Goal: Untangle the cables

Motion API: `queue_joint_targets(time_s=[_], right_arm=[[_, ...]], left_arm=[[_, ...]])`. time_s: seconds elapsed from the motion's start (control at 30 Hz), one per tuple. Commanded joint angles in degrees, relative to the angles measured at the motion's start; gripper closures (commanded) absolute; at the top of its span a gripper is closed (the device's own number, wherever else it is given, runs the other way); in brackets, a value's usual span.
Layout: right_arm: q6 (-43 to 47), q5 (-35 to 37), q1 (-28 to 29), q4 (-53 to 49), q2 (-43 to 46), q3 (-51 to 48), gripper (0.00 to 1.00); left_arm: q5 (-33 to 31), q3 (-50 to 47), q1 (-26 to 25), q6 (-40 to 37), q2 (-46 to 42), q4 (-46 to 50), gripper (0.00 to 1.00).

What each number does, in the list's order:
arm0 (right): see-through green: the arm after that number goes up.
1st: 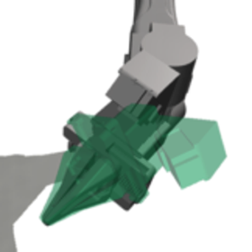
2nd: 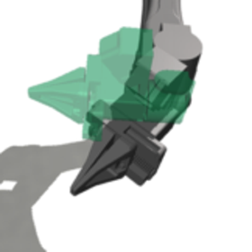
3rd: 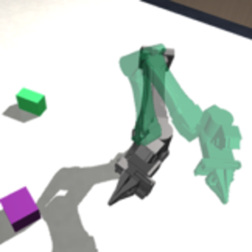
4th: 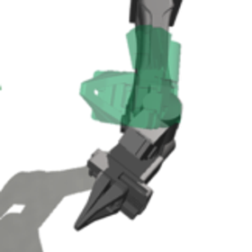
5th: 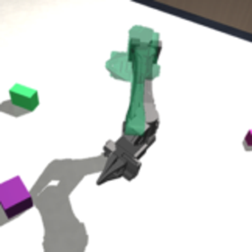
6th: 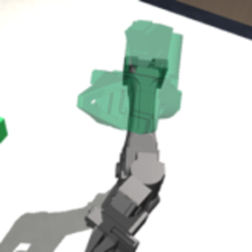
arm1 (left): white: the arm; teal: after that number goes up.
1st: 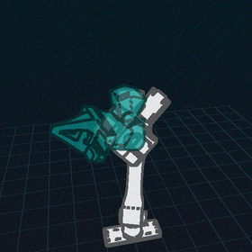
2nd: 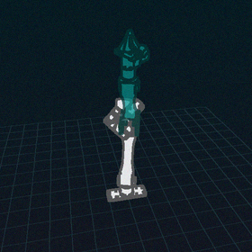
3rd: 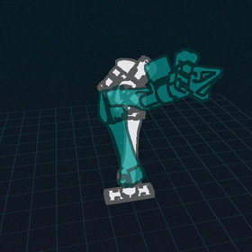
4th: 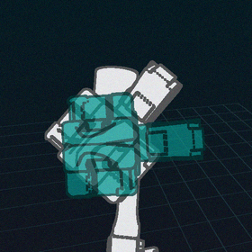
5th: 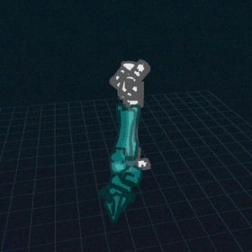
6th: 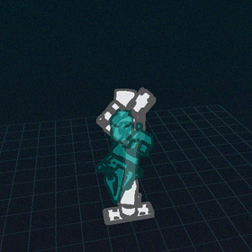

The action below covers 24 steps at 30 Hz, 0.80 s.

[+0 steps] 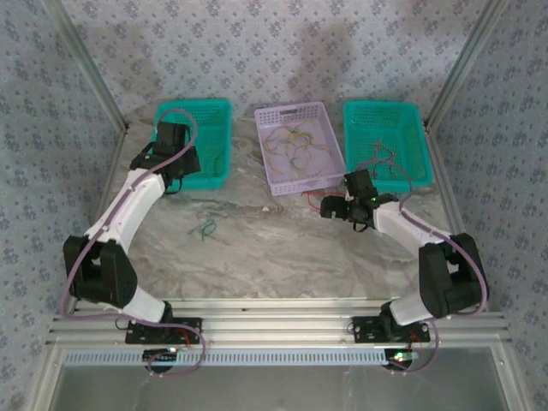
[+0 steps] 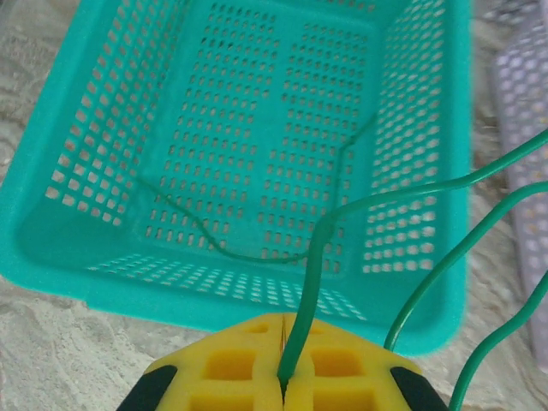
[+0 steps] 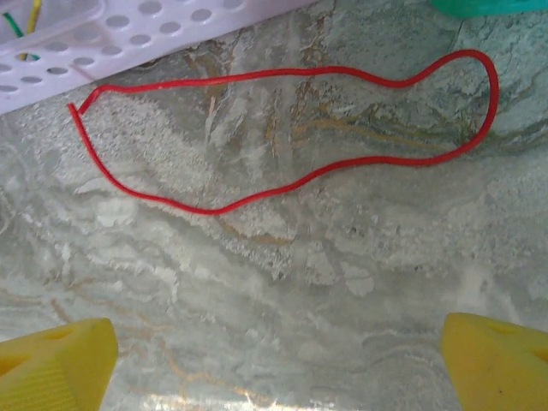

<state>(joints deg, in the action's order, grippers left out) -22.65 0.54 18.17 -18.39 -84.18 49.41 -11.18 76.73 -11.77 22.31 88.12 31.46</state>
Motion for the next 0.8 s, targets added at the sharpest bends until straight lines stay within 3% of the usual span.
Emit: queue_joint_targets(time_s=[0.0,0.33,0.4,0.6,0.77], right_arm=[[0.7,3.1,0.5,-0.9,-2.8,3.6,0.02],[1.3,5.8,1.2,-2.4,-12.7,9.4,0.07],[1.4,5.5,1.1,-2.5,-14.0,10.1,0.08],[1.5,5.4,0.5,-3.0,-17.4,12.1,0.10],[2.2,6.1,0.4,-3.2,-18.9,13.2,0.15]], left_arm=[[-0.3,3.2,2.2,1.2,3.4,-0.6,1.00],[-1.5,8.6,4.7,1.0,15.7,0.6,0.93],[-1.3,9.0,4.7,0.9,17.1,0.6,0.87],[-0.6,10.0,4.7,1.2,19.1,0.5,0.57],[0.2,10.2,4.7,1.7,18.3,1.2,0.49]])
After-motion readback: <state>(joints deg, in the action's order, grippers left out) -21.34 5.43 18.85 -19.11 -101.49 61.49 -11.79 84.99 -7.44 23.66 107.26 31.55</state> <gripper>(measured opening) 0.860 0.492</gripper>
